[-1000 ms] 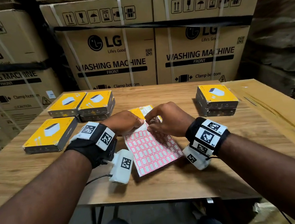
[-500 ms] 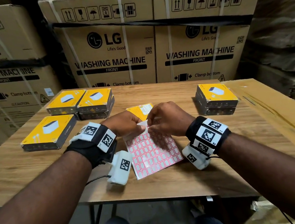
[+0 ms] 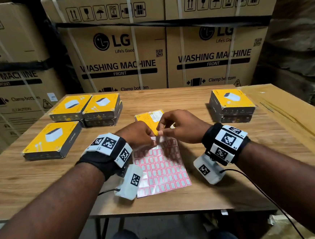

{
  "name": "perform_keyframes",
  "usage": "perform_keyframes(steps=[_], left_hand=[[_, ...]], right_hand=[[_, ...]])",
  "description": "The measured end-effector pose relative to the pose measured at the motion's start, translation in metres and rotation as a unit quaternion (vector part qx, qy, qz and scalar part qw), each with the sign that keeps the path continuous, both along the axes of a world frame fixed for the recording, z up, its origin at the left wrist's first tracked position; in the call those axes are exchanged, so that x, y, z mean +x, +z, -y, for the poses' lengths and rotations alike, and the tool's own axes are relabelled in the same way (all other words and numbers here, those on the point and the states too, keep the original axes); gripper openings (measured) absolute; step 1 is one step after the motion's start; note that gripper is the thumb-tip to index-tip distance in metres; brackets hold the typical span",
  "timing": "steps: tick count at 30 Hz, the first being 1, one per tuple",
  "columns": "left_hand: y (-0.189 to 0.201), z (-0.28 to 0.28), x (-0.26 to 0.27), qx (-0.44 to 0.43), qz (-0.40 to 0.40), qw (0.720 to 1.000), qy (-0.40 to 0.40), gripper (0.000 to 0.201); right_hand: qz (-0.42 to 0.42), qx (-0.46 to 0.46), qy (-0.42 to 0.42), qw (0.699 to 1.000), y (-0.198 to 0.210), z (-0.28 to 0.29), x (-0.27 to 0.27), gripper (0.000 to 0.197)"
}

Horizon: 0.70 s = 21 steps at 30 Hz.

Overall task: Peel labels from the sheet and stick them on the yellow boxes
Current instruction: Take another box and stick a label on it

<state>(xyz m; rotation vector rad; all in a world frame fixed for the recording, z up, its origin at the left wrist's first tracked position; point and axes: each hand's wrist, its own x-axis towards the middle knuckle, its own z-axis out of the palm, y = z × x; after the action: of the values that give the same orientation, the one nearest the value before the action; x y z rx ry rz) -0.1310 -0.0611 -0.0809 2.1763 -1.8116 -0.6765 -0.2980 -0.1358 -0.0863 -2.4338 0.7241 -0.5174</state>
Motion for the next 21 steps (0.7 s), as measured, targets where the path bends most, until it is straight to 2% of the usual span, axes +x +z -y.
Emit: perform_keyframes(steps=[3, 6, 10, 12, 13, 15, 17, 19, 21], left_hand=[[-0.004, -0.002, 0.000, 0.018, -0.005, 1.000, -0.012, 0.012], [-0.005, -0.002, 0.000, 0.004, -0.004, 1.000, -0.002, 0.010], [-0.002, -0.001, 0.005, -0.100, 0.064, 0.991, 0.068, 0.018], [0.000, -0.002, 0.009, -0.142, 0.089, 0.981, 0.102, 0.014], [0.001, -0.002, 0.011, -0.145, 0.101, 0.978, 0.110, 0.020], [0.001, 0.000, 0.014, -0.094, 0.121, 0.983, 0.098, 0.049], [-0.002, 0.002, 0.014, -0.032, 0.084, 0.994, 0.065, 0.074], [-0.008, 0.005, 0.013, -0.016, 0.044, 0.998, 0.041, 0.086], [-0.011, 0.008, 0.013, -0.028, 0.037, 0.998, 0.045, 0.089]], right_hand=[[0.036, 0.053, -0.024, 0.998, -0.001, 0.004, -0.003, 0.009], [0.005, 0.064, -0.047, 0.997, -0.004, 0.009, -0.006, 0.013], [-0.005, 0.097, -0.094, 0.991, -0.005, 0.016, -0.010, 0.014], [-0.022, 0.113, -0.116, 0.986, -0.005, 0.021, -0.011, 0.013], [-0.033, 0.133, -0.117, 0.984, -0.005, 0.024, -0.011, 0.012], [-0.050, 0.181, -0.105, 0.977, -0.005, 0.028, -0.009, 0.007], [-0.060, 0.209, -0.092, 0.972, -0.004, 0.030, -0.006, 0.007], [-0.066, 0.211, -0.087, 0.971, -0.002, 0.028, -0.002, 0.008], [-0.075, 0.198, -0.088, 0.973, 0.002, 0.024, 0.002, 0.012]])
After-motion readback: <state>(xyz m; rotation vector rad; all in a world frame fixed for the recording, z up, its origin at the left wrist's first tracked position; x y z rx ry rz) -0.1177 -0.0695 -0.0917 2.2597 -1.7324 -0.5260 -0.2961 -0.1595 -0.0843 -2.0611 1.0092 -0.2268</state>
